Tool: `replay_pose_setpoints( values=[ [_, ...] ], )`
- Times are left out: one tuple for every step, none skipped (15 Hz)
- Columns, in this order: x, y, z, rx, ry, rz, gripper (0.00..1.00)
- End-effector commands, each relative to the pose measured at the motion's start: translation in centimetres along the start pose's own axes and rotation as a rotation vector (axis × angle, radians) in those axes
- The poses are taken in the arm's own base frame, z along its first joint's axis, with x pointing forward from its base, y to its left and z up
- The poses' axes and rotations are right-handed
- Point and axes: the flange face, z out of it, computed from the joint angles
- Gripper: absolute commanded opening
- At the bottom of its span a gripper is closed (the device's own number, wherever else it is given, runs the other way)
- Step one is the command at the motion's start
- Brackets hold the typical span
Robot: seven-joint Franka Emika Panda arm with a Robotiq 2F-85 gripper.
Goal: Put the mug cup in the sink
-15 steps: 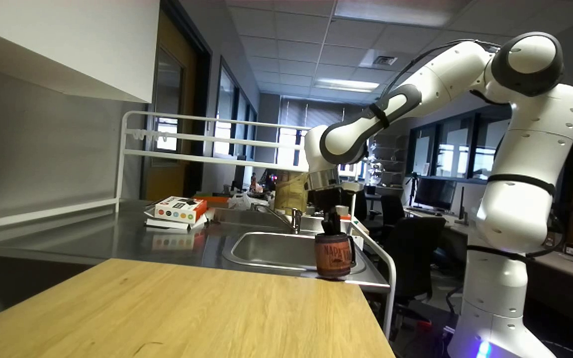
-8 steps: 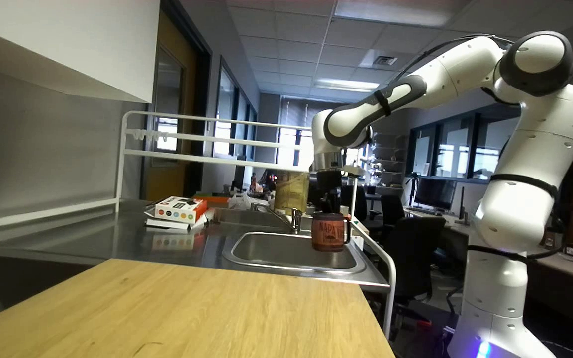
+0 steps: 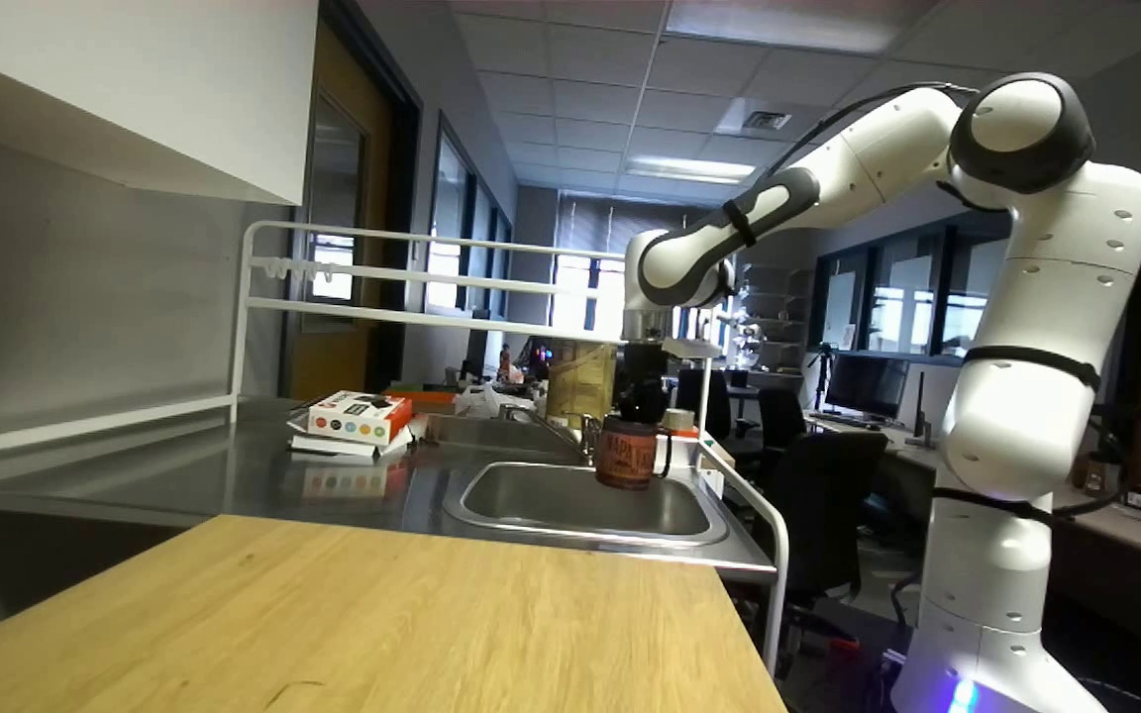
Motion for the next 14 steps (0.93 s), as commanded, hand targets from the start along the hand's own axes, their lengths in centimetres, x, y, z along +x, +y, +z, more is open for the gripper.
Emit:
replay_pose_setpoints(
  values=[
    [2.6, 1.6, 1.0, -0.072, 0.068, 0.135, 0.10],
    [3.1, 1.9, 1.7, -0.097, 0.082, 0.167, 0.10],
    [3.5, 2.2, 2.4, -0.127, 0.095, 0.195, 0.10],
    [3.9, 2.5, 3.0, -0.154, 0.100, 0.222, 0.10],
    [4.3, 2.9, 3.7, -0.186, 0.104, 0.248, 0.10],
    [4.6, 3.2, 4.4, -0.212, 0.102, 0.274, 0.10],
    [4.9, 3.5, 5.0, -0.233, 0.095, 0.297, 0.10],
    [5.3, 3.7, 5.6, -0.252, 0.089, 0.319, 0.10],
    [5.6, 3.9, 6.0, -0.261, 0.080, 0.336, 0.10],
    [5.9, 4.1, 6.5, -0.271, 0.074, 0.352, 0.10],
    [6.3, 4.2, 7.0, -0.272, 0.065, 0.363, 0.10],
    [6.5, 4.3, 7.4, -0.273, 0.056, 0.374, 0.10],
    [6.8, 4.3, 7.9, -0.275, 0.047, 0.380, 0.10],
    [7.1, 4.4, 8.3, -0.276, 0.037, 0.385, 0.10]
  ],
)
